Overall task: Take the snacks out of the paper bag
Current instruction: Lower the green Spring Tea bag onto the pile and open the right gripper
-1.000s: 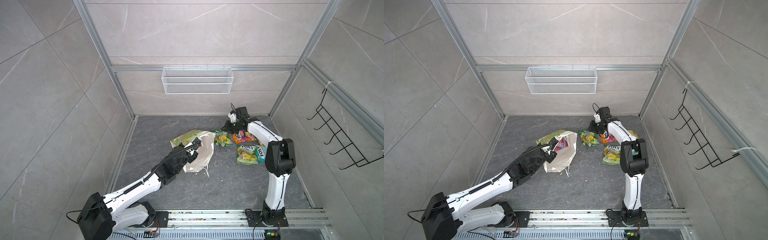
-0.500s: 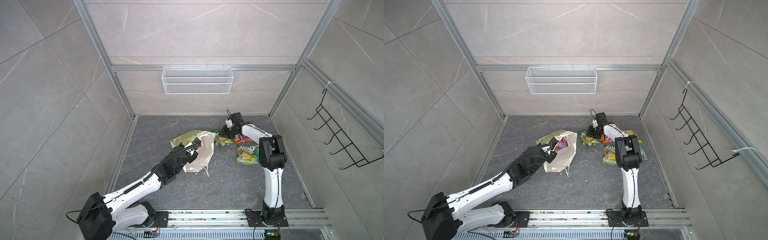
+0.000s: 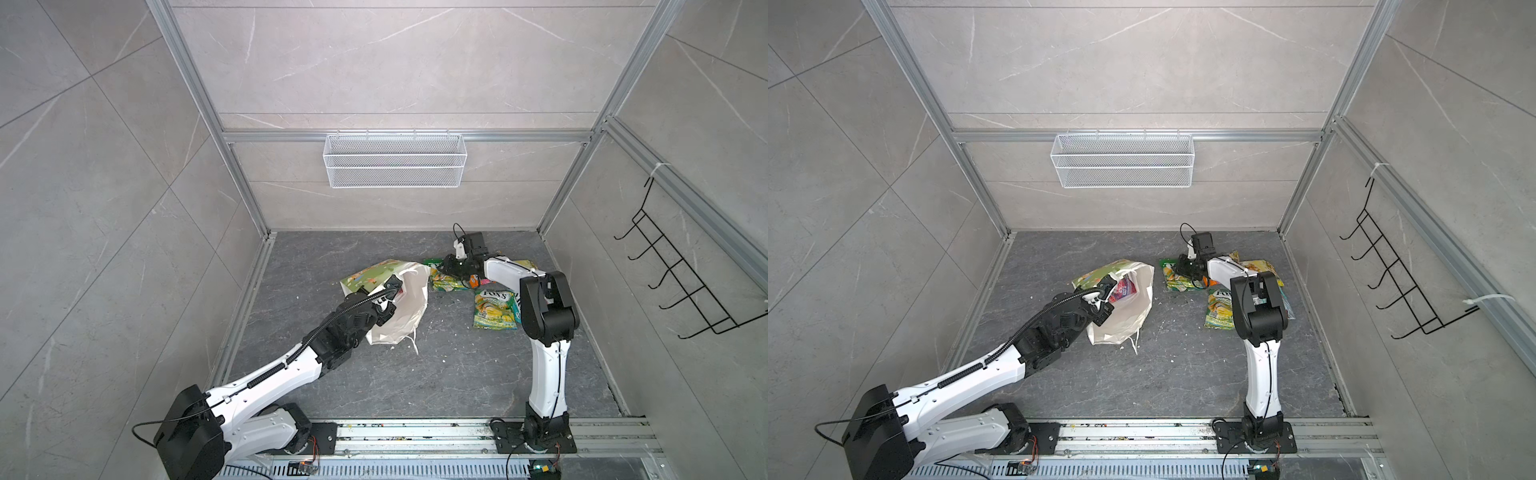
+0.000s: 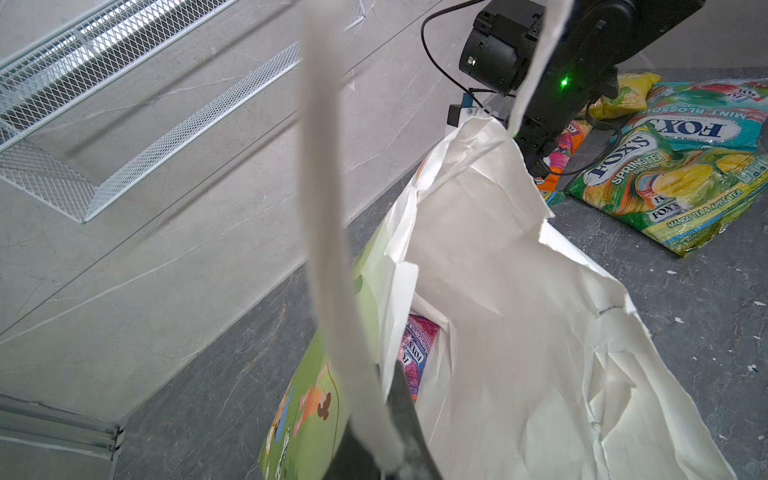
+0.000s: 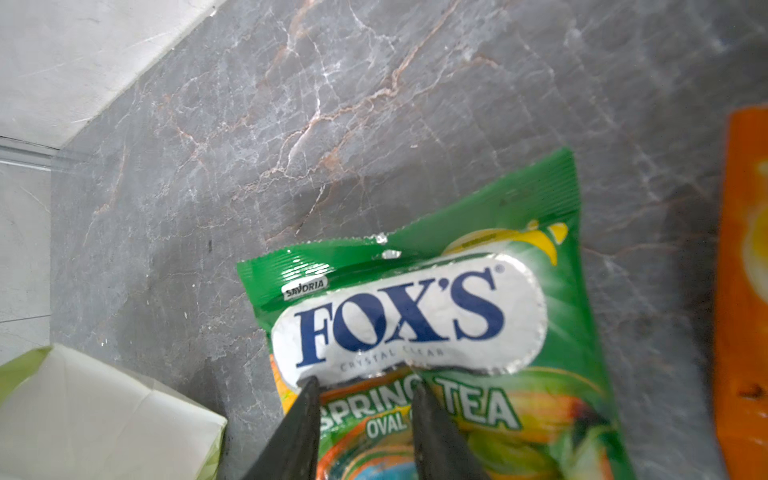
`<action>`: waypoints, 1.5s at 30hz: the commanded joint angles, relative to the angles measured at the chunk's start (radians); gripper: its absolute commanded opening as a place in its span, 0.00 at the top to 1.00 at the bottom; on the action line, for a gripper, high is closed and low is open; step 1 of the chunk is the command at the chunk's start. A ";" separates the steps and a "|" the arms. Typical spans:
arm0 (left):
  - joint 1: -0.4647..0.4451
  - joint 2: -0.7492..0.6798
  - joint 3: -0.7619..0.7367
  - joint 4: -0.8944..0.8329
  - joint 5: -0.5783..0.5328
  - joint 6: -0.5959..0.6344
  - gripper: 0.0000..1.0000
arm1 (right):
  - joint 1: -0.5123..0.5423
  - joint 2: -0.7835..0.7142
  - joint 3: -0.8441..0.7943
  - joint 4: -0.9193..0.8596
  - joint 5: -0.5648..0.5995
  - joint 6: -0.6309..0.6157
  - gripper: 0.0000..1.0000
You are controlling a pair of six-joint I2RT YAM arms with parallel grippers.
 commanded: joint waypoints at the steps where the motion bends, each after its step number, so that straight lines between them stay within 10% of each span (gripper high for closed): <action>1: 0.001 -0.021 0.021 0.030 -0.005 -0.019 1.00 | -0.005 -0.034 -0.058 0.010 0.039 0.030 0.58; 11: 0.001 -0.031 0.019 0.024 -0.005 -0.016 1.00 | -0.001 -0.256 -0.101 -0.044 0.016 -0.039 0.55; 20: 0.000 -0.006 0.034 0.019 0.005 -0.009 1.00 | 0.026 -0.219 -0.169 -0.053 -0.074 -0.073 0.95; 45: 0.001 0.012 0.040 0.010 0.010 -0.005 1.00 | 0.041 -0.130 -0.175 -0.075 -0.088 -0.083 0.99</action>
